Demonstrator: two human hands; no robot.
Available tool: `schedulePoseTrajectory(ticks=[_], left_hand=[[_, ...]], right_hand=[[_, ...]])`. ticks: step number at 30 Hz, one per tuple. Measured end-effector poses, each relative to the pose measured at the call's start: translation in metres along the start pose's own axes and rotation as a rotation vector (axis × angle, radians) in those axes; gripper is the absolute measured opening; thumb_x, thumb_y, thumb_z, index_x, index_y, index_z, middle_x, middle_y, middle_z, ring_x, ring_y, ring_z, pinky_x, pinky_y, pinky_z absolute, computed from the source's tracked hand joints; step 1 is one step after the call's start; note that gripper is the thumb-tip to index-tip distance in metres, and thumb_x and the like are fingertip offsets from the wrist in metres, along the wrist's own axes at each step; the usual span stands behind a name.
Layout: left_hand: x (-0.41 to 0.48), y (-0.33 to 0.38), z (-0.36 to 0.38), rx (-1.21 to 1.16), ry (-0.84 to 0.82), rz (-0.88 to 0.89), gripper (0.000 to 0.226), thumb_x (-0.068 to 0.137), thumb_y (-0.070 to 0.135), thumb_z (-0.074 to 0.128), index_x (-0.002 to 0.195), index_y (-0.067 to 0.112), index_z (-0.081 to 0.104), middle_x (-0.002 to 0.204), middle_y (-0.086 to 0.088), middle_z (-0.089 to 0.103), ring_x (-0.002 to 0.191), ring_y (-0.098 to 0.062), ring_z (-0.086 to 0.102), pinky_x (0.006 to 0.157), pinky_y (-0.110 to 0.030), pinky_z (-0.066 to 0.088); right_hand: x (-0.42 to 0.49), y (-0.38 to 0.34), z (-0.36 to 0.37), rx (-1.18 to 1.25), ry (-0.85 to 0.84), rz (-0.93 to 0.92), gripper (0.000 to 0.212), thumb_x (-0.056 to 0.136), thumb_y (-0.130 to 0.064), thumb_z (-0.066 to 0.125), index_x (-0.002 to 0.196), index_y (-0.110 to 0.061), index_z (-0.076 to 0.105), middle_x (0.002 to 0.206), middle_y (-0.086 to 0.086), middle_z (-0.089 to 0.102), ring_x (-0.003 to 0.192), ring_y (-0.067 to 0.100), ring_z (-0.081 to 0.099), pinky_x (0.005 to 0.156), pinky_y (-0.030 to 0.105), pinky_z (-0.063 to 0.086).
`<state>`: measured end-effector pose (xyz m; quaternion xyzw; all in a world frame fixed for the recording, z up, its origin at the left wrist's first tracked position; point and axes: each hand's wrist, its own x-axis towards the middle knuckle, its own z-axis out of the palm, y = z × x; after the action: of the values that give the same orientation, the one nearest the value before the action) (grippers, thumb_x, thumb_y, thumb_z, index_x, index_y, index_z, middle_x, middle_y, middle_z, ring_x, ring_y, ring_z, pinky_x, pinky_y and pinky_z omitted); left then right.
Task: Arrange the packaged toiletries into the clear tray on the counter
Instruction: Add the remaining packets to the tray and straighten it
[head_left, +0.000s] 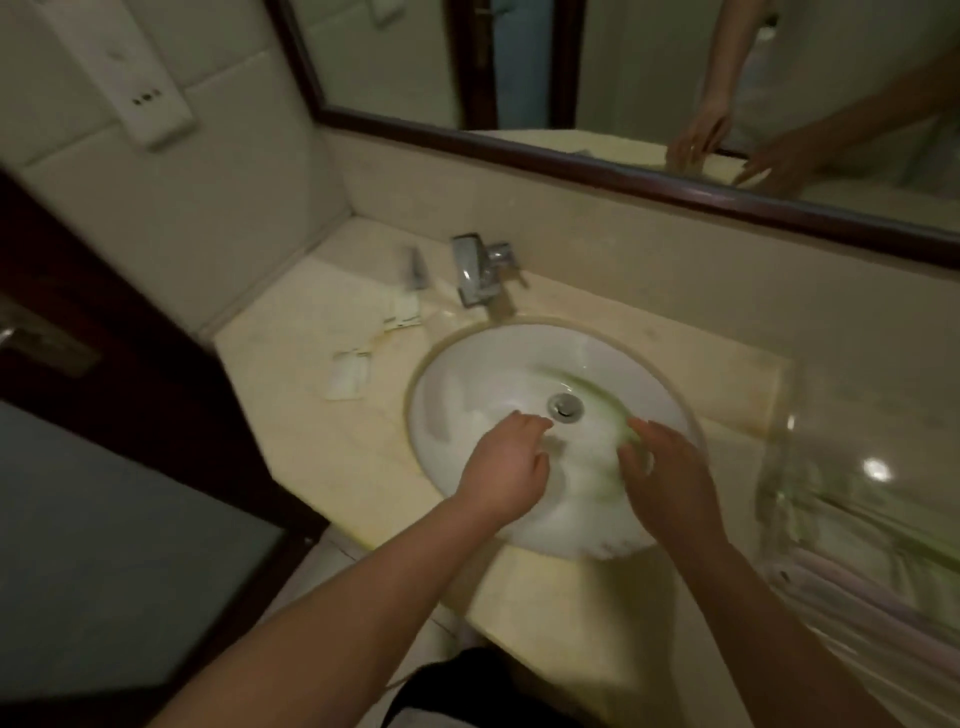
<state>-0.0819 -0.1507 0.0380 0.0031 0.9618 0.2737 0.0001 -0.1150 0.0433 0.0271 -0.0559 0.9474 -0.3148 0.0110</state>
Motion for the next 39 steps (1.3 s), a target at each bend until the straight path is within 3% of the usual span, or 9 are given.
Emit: schedulePoseTrajectory(ticks=[4,10,14,19,26,32,34,37,39], left_hand=[[0.01,-0.069,-0.044,-0.039,0.122,-0.173,0.039,0.09,0.014,0.05,0.128,0.011,0.056,0.131,-0.008,0.058,0.121,-0.024,0.052,0.101,-0.03,0.039],[0.051,-0.195,-0.107,-0.005,0.183,-0.386,0.037,0.085,0.008,0.053,0.121,0.01,0.062,0.122,-0.014,0.06,0.115,-0.031,0.055,0.094,-0.034,0.043],[0.081,-0.264,-0.137,0.036,0.018,-0.456,0.048,0.083,0.017,0.063,0.13,0.018,0.055,0.133,-0.011,0.052,0.123,-0.031,0.047,0.102,-0.037,0.04],[0.102,-0.293,-0.141,0.156,-0.217,-0.346,0.076,0.07,0.037,0.077,0.137,0.021,0.045,0.138,-0.01,0.042,0.124,-0.031,0.04,0.1,-0.041,0.042],[0.124,-0.309,-0.143,0.237,-0.353,-0.357,0.061,0.071,0.043,0.074,0.123,0.02,0.053,0.123,-0.009,0.055,0.117,-0.031,0.047,0.092,-0.04,0.04],[0.138,-0.333,-0.166,-0.184,-0.235,-0.411,0.013,0.074,0.016,0.069,0.085,0.014,0.062,0.087,-0.004,0.06,0.086,-0.024,0.058,0.062,-0.026,0.033],[0.143,-0.341,-0.179,-0.274,-0.171,-0.403,0.017,0.076,0.01,0.066,0.066,0.018,0.055,0.067,0.002,0.054,0.07,-0.019,0.053,0.053,-0.024,0.032],[0.151,-0.353,-0.192,-0.434,-0.018,-0.49,0.004,0.079,0.008,0.067,0.079,0.012,0.067,0.067,0.002,0.054,0.07,-0.018,0.055,0.059,-0.024,0.038],[0.155,-0.356,-0.198,-0.601,0.035,-0.558,0.011,0.081,0.003,0.066,0.083,0.013,0.07,0.071,0.0,0.06,0.071,-0.02,0.06,0.065,-0.03,0.049]], right_hand=[[0.029,-0.054,0.029,0.001,-0.104,-0.067,0.04,0.09,-0.027,0.06,0.128,-0.015,0.062,0.122,0.01,0.068,0.115,0.029,0.06,0.099,0.036,0.042],[0.083,-0.148,0.1,-0.028,-0.227,-0.054,0.047,0.096,-0.034,0.054,0.141,-0.022,0.049,0.14,0.006,0.056,0.13,0.024,0.048,0.106,0.032,0.032],[0.119,-0.208,0.152,-0.035,-0.294,-0.04,0.047,0.095,-0.03,0.055,0.139,-0.016,0.05,0.138,0.011,0.057,0.127,0.028,0.05,0.105,0.033,0.034],[0.158,-0.259,0.19,-0.014,-0.294,0.013,0.046,0.092,-0.033,0.057,0.135,-0.016,0.053,0.132,0.01,0.06,0.121,0.027,0.055,0.1,0.034,0.041],[0.228,-0.291,0.232,-0.043,-0.193,0.239,0.06,0.08,-0.053,0.063,0.125,-0.014,0.054,0.122,0.012,0.061,0.112,0.032,0.058,0.089,0.04,0.048],[0.248,-0.3,0.257,-0.16,-0.206,0.321,0.064,0.074,-0.043,0.076,0.122,-0.011,0.048,0.118,0.011,0.062,0.108,0.032,0.06,0.083,0.039,0.046],[0.244,-0.297,0.257,-0.09,-0.305,0.347,0.054,0.077,-0.036,0.074,0.119,-0.012,0.052,0.113,0.007,0.065,0.103,0.028,0.062,0.079,0.034,0.046],[0.233,-0.297,0.251,-0.121,-0.49,0.279,0.04,0.083,-0.035,0.064,0.112,-0.007,0.062,0.108,0.009,0.066,0.102,0.028,0.063,0.075,0.03,0.044],[0.239,-0.303,0.244,-0.049,-0.442,0.237,0.031,0.084,-0.032,0.06,0.101,-0.007,0.064,0.1,0.012,0.066,0.098,0.03,0.063,0.069,0.028,0.039]])
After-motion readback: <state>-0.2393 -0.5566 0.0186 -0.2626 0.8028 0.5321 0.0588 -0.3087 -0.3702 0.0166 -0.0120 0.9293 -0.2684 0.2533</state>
